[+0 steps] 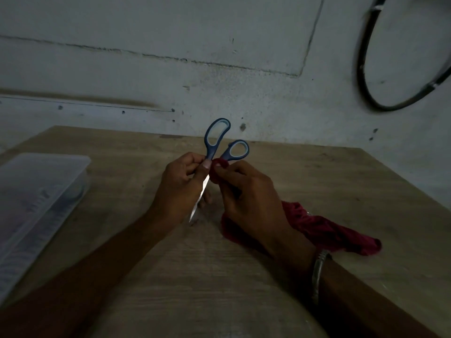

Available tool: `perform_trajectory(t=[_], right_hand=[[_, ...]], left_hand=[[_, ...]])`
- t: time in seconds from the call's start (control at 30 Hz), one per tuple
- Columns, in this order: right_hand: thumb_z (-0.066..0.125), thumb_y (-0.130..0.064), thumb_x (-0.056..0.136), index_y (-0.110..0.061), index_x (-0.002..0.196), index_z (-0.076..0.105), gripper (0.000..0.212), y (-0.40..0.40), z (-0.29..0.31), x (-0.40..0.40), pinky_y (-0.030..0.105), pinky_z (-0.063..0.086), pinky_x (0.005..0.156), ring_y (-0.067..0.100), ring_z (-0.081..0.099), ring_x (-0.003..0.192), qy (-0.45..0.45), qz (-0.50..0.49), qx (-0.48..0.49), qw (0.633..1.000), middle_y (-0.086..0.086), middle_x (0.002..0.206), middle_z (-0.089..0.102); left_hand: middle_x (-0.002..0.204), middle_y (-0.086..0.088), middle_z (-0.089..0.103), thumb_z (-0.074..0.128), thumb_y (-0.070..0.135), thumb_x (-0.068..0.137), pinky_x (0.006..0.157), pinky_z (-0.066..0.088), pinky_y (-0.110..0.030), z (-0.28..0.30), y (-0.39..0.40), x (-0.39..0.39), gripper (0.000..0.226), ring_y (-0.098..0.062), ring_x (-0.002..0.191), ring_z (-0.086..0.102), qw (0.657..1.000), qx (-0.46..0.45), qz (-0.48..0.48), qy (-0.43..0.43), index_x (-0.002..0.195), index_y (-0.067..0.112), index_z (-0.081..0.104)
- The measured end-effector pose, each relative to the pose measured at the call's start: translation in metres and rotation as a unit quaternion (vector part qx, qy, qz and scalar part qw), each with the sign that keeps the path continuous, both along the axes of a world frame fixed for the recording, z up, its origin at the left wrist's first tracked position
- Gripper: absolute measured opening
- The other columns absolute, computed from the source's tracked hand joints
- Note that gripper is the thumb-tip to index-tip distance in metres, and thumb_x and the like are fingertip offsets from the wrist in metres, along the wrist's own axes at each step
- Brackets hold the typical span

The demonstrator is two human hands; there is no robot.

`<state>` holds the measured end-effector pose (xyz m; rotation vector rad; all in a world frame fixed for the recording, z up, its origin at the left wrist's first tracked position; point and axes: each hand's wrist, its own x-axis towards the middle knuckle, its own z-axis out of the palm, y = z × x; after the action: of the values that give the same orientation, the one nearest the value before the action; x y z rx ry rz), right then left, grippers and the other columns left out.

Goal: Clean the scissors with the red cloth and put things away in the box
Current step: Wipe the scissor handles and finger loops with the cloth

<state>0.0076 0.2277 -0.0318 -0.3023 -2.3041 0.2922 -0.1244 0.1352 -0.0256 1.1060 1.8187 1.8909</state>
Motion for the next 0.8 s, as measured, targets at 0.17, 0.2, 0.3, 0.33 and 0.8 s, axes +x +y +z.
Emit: perform_trajectory(t=[0.17, 0.2, 0.3, 0.33, 0.8], right_hand=[[0.07, -0.01, 0.1, -0.017, 0.132, 0.075, 0.033, 0.019, 0.007, 0.002, 0.037, 0.059, 0.067, 0.016, 0.068, 0.079, 0.06, -0.079, 0.01, 0.995, 0.001, 0.105, 0.075], [0.069, -0.008, 0.099, -0.015, 0.131, 0.075, 0.033, 0.014, 0.007, 0.002, 0.038, 0.06, 0.065, 0.018, 0.068, 0.079, 0.049, -0.072, 0.028, 0.996, 0.003, 0.106, 0.074], [0.07, -0.004, 0.094, -0.012, 0.125, 0.076, 0.033, 0.0, 0.005, 0.003, 0.041, 0.062, 0.064, 0.024, 0.071, 0.083, -0.009, -0.019, 0.072, 0.997, 0.006, 0.109, 0.074], [0.07, -0.004, 0.094, -0.013, 0.126, 0.076, 0.034, 0.002, 0.006, 0.002, 0.042, 0.062, 0.066, 0.024, 0.071, 0.085, -0.01, -0.024, 0.073, 0.997, 0.006, 0.112, 0.074], [0.067, -0.01, 0.101, -0.012, 0.135, 0.071, 0.034, 0.025, 0.01, 0.003, 0.046, 0.058, 0.059, 0.024, 0.065, 0.072, 0.063, -0.134, 0.027, 0.989, 0.007, 0.099, 0.07]], left_hand=[[0.086, -0.001, 0.077, 0.053, 0.027, 0.103, 0.041, 0.045, -0.026, 0.001, 0.002, -0.002, 0.018, -0.021, 0.046, 0.057, 1.0, -0.006, -0.028, -0.006, 0.107, 0.015, 0.065], [0.085, -0.001, 0.076, 0.052, 0.027, 0.103, 0.04, 0.044, -0.026, 0.0, 0.002, -0.001, 0.018, -0.02, 0.047, 0.056, 0.999, -0.006, -0.031, -0.009, 0.107, 0.014, 0.065], [0.079, -0.002, 0.073, 0.05, 0.026, 0.104, 0.041, 0.044, -0.026, -0.001, 0.001, -0.001, 0.02, -0.019, 0.047, 0.055, 0.999, -0.001, -0.032, -0.006, 0.109, 0.013, 0.066], [0.08, -0.002, 0.073, 0.05, 0.026, 0.104, 0.042, 0.044, -0.026, -0.001, 0.0, -0.002, 0.02, -0.019, 0.046, 0.055, 0.999, 0.001, -0.032, 0.0, 0.108, 0.013, 0.065], [0.078, -0.002, 0.072, 0.052, 0.027, 0.103, 0.039, 0.041, -0.024, 0.001, 0.0, 0.005, 0.018, -0.017, 0.043, 0.05, 0.999, -0.006, -0.032, 0.011, 0.104, 0.013, 0.064]])
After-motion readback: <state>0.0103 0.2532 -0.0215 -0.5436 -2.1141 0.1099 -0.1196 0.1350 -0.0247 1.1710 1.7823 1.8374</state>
